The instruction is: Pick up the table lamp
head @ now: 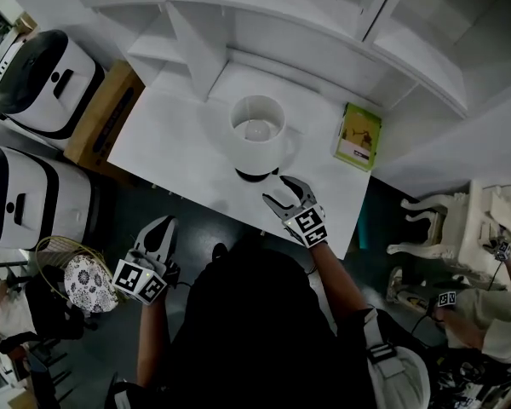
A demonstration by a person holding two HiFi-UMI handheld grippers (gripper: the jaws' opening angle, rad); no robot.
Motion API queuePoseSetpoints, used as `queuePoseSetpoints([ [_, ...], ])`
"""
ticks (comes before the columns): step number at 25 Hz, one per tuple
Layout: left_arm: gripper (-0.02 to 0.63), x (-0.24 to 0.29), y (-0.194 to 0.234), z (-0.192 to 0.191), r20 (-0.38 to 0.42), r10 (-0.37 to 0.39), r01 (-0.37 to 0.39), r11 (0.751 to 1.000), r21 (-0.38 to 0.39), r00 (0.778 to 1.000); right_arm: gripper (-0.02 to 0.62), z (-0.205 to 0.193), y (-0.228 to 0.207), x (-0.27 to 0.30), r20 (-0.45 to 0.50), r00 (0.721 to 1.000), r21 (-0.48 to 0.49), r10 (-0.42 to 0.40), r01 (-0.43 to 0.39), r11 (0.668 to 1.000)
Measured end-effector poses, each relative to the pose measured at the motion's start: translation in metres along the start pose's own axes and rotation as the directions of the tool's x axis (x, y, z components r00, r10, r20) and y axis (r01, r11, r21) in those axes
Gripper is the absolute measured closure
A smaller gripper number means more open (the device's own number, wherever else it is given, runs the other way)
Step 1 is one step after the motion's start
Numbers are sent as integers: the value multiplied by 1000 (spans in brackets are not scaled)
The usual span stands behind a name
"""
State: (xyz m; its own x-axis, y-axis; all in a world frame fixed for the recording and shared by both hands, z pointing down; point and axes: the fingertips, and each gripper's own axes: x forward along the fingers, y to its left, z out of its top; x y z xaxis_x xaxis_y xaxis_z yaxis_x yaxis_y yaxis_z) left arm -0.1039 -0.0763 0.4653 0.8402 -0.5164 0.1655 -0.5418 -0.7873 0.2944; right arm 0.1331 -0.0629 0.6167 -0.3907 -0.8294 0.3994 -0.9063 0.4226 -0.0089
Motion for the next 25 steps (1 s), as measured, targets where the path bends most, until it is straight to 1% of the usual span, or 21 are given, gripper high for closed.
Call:
queuePoseSetpoints([
  [12,595,-3,-4,-8,-15,40,-41,999,-15,999,333,-6,-2,18,-16,999,-11,49,-49,999],
  [19,595,-4,0,-11,-11,63,-63,998,-19,998,325,-10,-8,30,-23,998,-18,59,-59,998],
  [25,595,-4,3,-12,-10,68,-68,997,-22,998,322,-9,-14,38,-20,999,-20,46,-46,999],
])
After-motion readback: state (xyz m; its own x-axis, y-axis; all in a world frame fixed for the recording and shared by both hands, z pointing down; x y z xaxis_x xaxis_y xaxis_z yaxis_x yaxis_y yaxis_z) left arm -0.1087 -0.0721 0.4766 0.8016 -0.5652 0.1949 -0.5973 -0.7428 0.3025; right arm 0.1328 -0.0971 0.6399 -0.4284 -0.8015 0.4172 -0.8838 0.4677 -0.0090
